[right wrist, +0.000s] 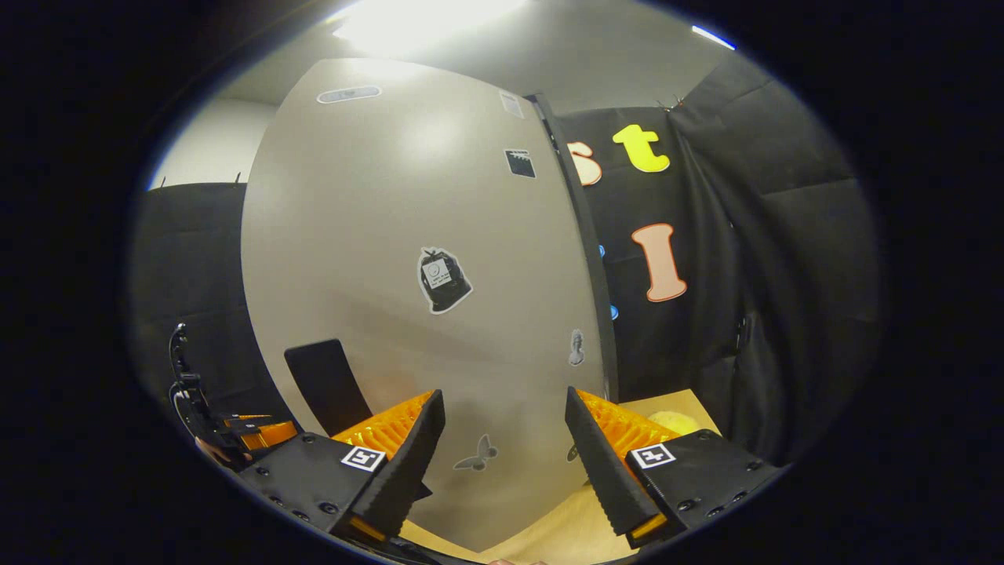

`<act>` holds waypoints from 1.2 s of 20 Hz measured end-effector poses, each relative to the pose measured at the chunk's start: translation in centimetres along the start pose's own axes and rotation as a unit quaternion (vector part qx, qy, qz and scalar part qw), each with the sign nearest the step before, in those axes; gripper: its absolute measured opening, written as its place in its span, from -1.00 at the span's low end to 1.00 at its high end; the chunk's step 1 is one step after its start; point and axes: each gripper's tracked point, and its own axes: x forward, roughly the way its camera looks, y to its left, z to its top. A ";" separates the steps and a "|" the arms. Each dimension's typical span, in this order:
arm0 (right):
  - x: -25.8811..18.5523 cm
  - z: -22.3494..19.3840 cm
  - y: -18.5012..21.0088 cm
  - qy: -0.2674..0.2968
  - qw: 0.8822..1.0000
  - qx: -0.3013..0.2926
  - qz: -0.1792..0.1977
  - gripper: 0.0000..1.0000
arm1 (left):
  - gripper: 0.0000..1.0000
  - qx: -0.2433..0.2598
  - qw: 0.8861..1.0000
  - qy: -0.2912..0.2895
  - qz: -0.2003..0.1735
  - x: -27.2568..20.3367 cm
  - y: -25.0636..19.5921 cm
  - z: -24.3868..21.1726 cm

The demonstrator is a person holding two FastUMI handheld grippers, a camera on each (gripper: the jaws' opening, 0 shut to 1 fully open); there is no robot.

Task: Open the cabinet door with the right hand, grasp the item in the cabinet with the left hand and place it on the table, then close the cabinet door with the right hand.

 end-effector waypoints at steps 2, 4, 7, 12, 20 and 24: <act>1.5 -0.1 1.1 0.007 1.000 -0.004 0.017 0.95 | 0.86 -0.006 1.000 0.005 0.012 -0.2 0.4 -0.3; 2.8 -0.1 2.3 0.009 0.999 -0.007 0.030 0.95 | 0.86 -0.015 1.000 0.008 0.022 -0.4 0.6 -0.5; 5.4 -0.3 5.0 0.015 0.998 0.000 0.066 0.95 | 0.88 -0.019 0.999 0.011 0.033 -0.5 1.0 -0.7; 8.8 -0.7 7.9 0.020 0.997 -0.005 0.076 0.95 | 0.90 -0.028 0.998 0.009 0.052 -0.7 1.8 -0.7; 9.4 -1.1 2.6 0.032 0.999 -0.009 -0.031 0.96 | 0.86 -0.033 0.999 -0.015 0.037 0.0 0.9 0.7; 7.5 -0.4 -1.5 0.024 0.996 -0.024 -0.088 0.96 | 0.87 -0.027 0.999 -0.032 0.002 0.6 -0.5 1.6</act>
